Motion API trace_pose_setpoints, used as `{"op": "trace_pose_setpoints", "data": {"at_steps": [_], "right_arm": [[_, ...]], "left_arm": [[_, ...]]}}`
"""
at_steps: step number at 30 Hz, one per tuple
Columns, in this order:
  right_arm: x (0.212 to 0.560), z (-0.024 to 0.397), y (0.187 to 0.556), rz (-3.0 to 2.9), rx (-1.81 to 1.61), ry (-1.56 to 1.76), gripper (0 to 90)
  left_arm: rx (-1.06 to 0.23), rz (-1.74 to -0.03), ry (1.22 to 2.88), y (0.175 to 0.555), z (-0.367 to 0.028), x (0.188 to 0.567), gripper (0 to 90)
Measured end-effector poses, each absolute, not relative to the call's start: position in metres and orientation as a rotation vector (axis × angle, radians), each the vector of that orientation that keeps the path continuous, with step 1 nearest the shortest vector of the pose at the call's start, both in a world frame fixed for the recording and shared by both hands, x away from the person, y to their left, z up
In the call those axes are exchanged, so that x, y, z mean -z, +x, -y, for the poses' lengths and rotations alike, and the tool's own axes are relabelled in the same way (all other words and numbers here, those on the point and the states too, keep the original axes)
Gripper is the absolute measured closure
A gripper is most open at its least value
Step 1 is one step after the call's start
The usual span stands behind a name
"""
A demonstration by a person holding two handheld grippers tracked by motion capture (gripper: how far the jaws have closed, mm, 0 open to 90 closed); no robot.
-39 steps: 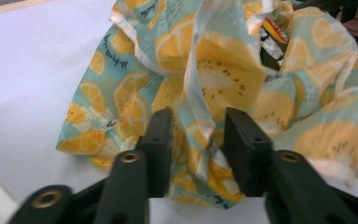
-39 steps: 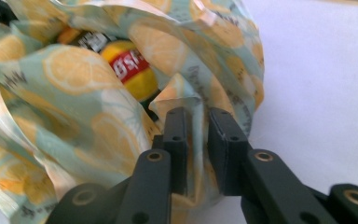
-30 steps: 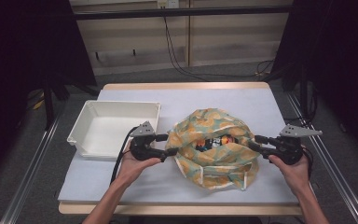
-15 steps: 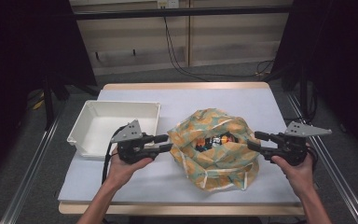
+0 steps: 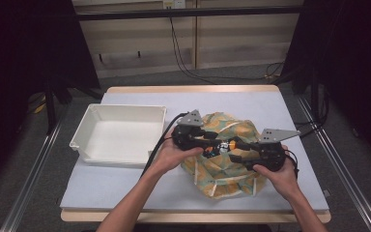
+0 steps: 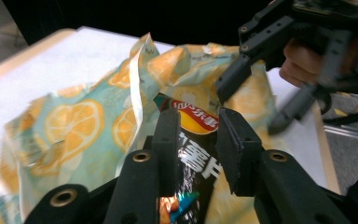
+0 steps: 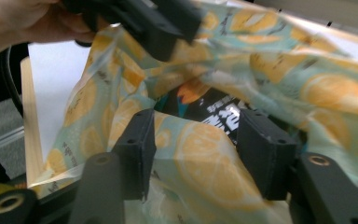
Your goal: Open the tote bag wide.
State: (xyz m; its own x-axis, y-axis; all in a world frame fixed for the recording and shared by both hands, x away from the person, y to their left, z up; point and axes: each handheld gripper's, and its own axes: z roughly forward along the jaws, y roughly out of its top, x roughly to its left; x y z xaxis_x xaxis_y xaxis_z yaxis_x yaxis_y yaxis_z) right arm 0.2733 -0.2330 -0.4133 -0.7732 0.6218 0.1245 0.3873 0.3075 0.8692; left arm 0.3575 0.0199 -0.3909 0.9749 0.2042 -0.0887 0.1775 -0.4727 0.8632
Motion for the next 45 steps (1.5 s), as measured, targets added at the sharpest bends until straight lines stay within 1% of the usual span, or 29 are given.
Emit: {"op": "trace_pose_setpoints", "data": {"at_steps": [1, 4, 7, 10, 12, 14, 16, 22, 29, 31, 32, 33, 35, 37, 40, 43, 45], "right_arm": [[0.416, 0.232, 0.274, -2.347, -1.443, 0.929, 42.5], [0.422, 0.230, 0.276, -2.370, -1.428, 0.933, 43.7], [0.427, 0.228, 0.274, -2.419, -1.411, 0.901, 56.5], [0.431, 0.228, 0.271, -2.457, -1.409, 0.894, 70.2], [0.434, 0.229, 0.267, -2.492, -1.411, 0.881, 79.9], [0.437, 0.230, 0.262, -2.516, -1.409, 0.874, 84.4], [0.441, 0.233, 0.254, -2.543, -1.398, 0.866, 86.3], [0.452, 0.240, 0.233, -2.592, -1.357, 0.873, 87.7], [0.468, 0.255, 0.225, -2.603, -1.320, 0.946, 86.8], [0.471, 0.257, 0.224, -2.607, -1.303, 0.950, 84.4], [0.471, 0.257, 0.225, -2.607, -1.298, 0.957, 81.2], [0.470, 0.259, 0.226, -2.587, -1.310, 0.977, 74.8], [0.465, 0.260, 0.227, -2.558, -1.345, 0.984, 70.7], [0.458, 0.260, 0.227, -2.523, -1.370, 0.972, 63.2], [0.449, 0.262, 0.226, -2.474, -1.409, 0.973, 57.7], [0.440, 0.266, 0.225, -2.406, -1.411, 1.014, 44.9], [0.435, 0.270, 0.225, -2.370, -1.435, 1.021, 43.4]], "left_arm": [[-0.033, -0.267, 2.088, 0.360, -0.016, 0.394, 65.7], [-0.036, -0.285, 2.123, 0.367, -0.007, 0.404, 61.0], [-0.057, -0.298, 2.151, 0.372, -0.001, 0.412, 57.5], [-0.072, -0.315, 2.158, 0.379, 0.002, 0.417, 57.5], [-0.093, -0.324, 2.165, 0.382, 0.004, 0.420, 59.1], [-0.091, -0.345, 2.161, 0.384, 0.006, 0.421, 59.4], [-0.097, -0.351, 2.165, 0.385, 0.007, 0.422, 59.4], [-0.105, -0.368, 2.181, 0.386, 0.009, 0.425, 58.0], [-0.098, -0.386, 2.172, 0.391, 0.007, 0.430, 57.9], [-0.095, -0.389, 2.167, 0.391, 0.007, 0.431, 57.4], [-0.091, -0.396, 2.164, 0.390, 0.007, 0.431, 56.5], [-0.074, -0.407, 2.159, 0.391, 0.007, 0.431, 56.3], [-0.056, -0.422, 2.145, 0.390, 0.005, 0.429, 56.3], [-0.047, -0.425, 2.134, 0.387, 0.003, 0.427, 53.4], [-0.028, -0.402, 2.111, 0.381, 0.000, 0.420, 51.3], [-0.032, -0.371, 2.098, 0.373, -0.001, 0.411, 50.1], [-0.048, -0.337, 2.095, 0.366, -0.002, 0.404, 50.1]]}}
